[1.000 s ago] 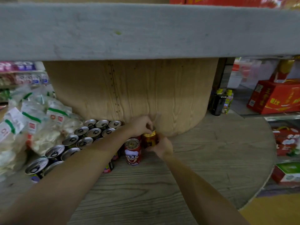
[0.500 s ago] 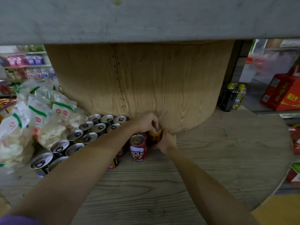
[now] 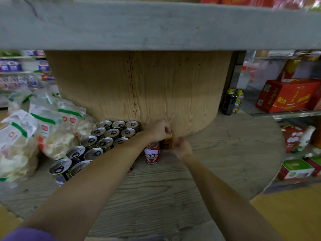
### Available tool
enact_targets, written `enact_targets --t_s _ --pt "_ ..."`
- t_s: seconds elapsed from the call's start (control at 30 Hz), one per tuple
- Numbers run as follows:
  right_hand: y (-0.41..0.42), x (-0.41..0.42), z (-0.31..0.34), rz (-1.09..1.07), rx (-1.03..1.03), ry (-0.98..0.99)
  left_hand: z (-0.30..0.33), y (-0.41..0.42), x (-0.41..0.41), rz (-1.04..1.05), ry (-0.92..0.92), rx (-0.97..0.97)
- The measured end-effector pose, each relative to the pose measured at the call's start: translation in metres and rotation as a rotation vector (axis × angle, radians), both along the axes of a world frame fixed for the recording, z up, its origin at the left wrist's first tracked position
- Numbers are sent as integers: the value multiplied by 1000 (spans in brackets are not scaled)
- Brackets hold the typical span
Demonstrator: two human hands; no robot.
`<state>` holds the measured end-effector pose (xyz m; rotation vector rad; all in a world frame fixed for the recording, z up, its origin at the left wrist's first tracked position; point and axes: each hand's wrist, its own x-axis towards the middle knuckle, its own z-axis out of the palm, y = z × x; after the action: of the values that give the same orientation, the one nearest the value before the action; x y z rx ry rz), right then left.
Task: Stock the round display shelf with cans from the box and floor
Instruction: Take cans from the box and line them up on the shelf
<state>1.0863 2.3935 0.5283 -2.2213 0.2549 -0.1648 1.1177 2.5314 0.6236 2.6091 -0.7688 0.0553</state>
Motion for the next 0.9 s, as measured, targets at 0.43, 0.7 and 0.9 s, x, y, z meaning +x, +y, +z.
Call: enact_targets --t_s 0.43,0.7,0.9 --pt "-16 -171 -3 -359 138 -50 -36 -22 -105 -227 134 -215" --pt "-38 -304 -4 -514 -37 83 -66 -62 -201 -460 425 -236" --pt "-56 -370 -23 -618 -14 154 -106 -94 -261 -544 481 -115"
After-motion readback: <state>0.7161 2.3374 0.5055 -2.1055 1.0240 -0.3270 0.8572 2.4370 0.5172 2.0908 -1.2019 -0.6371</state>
